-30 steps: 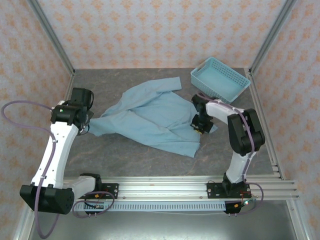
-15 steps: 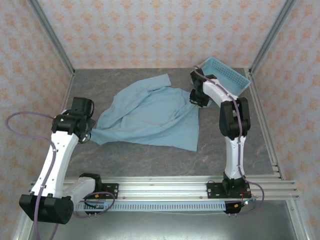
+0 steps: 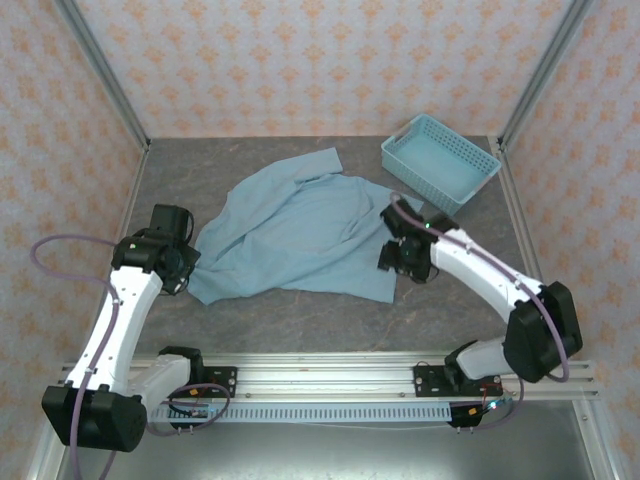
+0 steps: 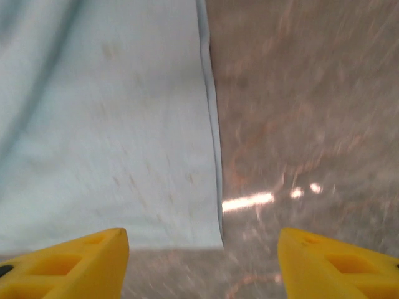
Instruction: Fold and stack the t-shirts
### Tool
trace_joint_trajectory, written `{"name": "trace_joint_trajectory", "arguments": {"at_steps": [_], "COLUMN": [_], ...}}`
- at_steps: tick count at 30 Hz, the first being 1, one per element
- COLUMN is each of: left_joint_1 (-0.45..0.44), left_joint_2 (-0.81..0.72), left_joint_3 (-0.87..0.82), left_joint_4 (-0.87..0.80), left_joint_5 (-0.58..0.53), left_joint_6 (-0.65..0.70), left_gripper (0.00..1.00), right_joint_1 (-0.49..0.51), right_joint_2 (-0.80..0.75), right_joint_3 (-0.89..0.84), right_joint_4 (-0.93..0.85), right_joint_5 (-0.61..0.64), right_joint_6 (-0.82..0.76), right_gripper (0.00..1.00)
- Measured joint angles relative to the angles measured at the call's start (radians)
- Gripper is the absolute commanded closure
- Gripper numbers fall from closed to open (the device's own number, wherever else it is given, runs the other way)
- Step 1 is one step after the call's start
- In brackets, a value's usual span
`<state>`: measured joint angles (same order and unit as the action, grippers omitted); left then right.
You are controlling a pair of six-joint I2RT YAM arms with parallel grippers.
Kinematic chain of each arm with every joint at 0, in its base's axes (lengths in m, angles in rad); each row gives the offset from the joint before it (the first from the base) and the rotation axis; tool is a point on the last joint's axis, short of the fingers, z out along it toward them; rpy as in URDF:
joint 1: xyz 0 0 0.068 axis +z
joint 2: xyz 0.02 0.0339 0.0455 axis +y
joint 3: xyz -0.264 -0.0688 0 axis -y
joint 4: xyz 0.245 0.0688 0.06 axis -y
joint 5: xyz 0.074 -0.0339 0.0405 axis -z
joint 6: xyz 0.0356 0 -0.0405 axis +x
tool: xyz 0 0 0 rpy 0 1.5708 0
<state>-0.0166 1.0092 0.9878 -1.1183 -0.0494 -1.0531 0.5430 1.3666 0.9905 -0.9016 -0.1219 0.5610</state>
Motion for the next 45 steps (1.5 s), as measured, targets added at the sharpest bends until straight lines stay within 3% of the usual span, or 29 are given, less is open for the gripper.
{"name": "trace_joint_trajectory", "arguments": {"at_steps": [6, 15, 21, 31, 39, 45], "left_joint_1": [0.000, 0.000, 0.000, 0.000, 0.000, 0.000], "left_joint_2": [0.010, 0.016, 0.021, 0.043, 0.048, 0.048], "left_joint_3": [-0.008, -0.008, -0.008, -0.008, -0.007, -0.007], "left_joint_4": [0.020, 0.031, 0.031, 0.035, 0.035, 0.036], "left_joint_5": [0.012, 0.016, 0.016, 0.016, 0.016, 0.016], "left_joint_6": [0.000, 0.000, -0.001, -0.001, -0.003, -0.003], "left_gripper": [1.00, 1.00, 1.00, 1.00, 1.00, 1.00], "right_joint_1": [0.060, 0.060, 0.041, -0.121, -0.134, -0.105], "right_joint_2": [0.014, 0.166, 0.226, 0.288, 0.210, 0.112], "right_joint_3": [-0.152, -0.167, -0.120, -0.034, -0.033, -0.033], "right_joint_4": [0.037, 0.151, 0.155, 0.128, 0.065, 0.059], "right_joint_5": [-0.036, -0.066, -0.082, -0.090, -0.048, -0.055], "right_joint_6": [0.037, 0.057, 0.083, 0.068, 0.064, 0.087], "right_gripper": [0.38, 0.43, 0.58, 0.47, 0.46, 0.37]}}
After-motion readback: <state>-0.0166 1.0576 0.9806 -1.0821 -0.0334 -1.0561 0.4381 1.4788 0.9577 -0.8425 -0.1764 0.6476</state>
